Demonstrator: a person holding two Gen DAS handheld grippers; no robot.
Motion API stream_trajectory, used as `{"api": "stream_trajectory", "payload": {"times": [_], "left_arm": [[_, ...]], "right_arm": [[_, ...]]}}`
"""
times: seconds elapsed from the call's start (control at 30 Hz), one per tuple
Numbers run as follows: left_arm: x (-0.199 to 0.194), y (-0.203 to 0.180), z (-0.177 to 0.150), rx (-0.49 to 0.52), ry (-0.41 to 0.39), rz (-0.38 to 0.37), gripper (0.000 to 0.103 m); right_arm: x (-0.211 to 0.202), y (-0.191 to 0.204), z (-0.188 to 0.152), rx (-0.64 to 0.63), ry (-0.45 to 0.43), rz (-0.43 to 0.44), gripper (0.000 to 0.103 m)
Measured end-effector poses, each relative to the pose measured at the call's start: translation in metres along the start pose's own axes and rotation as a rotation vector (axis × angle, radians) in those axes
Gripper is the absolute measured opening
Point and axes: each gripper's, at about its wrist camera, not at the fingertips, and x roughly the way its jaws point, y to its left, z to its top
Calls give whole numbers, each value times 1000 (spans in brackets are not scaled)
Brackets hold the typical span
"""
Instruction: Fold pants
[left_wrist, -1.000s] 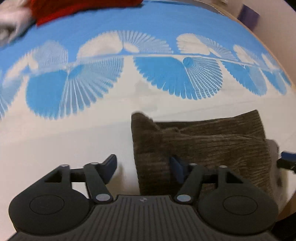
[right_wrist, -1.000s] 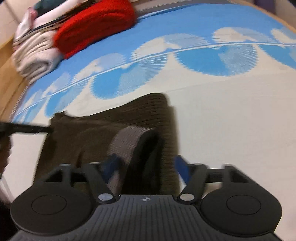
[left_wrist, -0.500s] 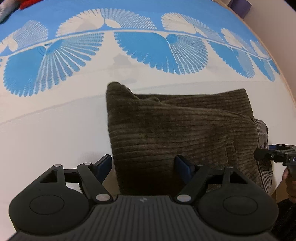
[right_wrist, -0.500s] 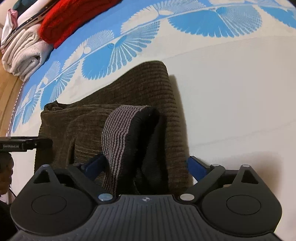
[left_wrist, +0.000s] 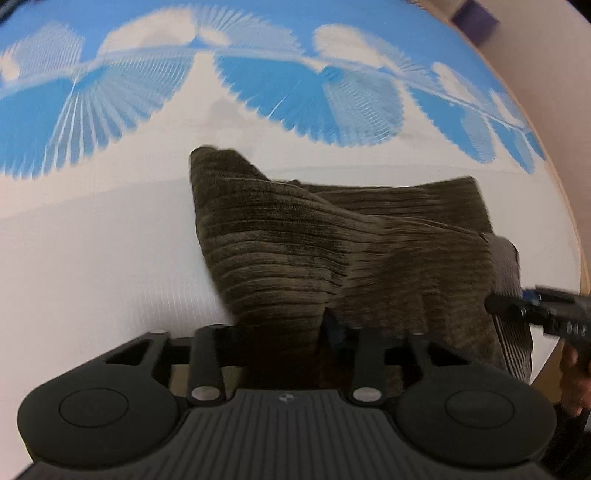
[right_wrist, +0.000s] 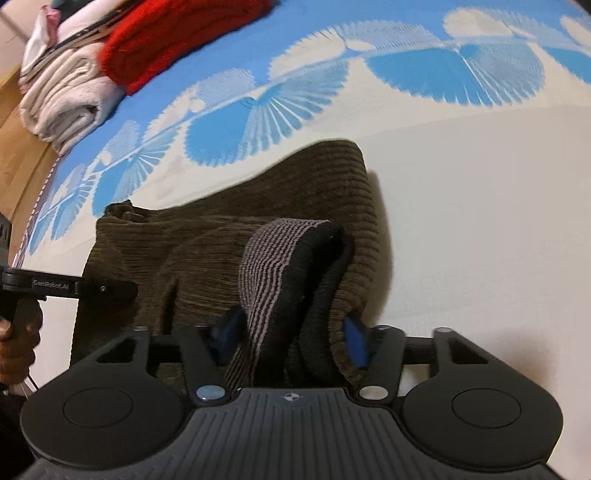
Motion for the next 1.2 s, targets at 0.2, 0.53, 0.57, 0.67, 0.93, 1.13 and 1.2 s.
{"api": "stream_trajectory", "payload": {"times": [0.2, 0.53, 0.57, 0.67, 0.93, 1.13, 1.2], "left_arm": [[-51, 10, 10, 44, -176, 44, 34], [-94, 82, 17, -75, -301, 212, 46], [-96, 89, 16, -95, -298, 251, 47], [-114, 104, 10, -106, -355, 361, 49], [-160, 73, -20, -5, -556, 433, 76], [-208, 27, -68, -29, -686, 496, 84], [-220, 10, -93, -30, -714, 509, 85]], "right_arm": [[-14, 17, 14, -2, -139, 84, 44], [20, 103, 52, -43, -260, 177, 44], [28, 110, 55, -43, -250, 163, 47], [54, 132, 59, -69, -201, -2, 56], [20, 135, 45, -149, -349, -257, 57], [-49, 150, 11, -144, -575, -246, 84], [-68, 162, -10, -177, -624, -225, 90]]}}
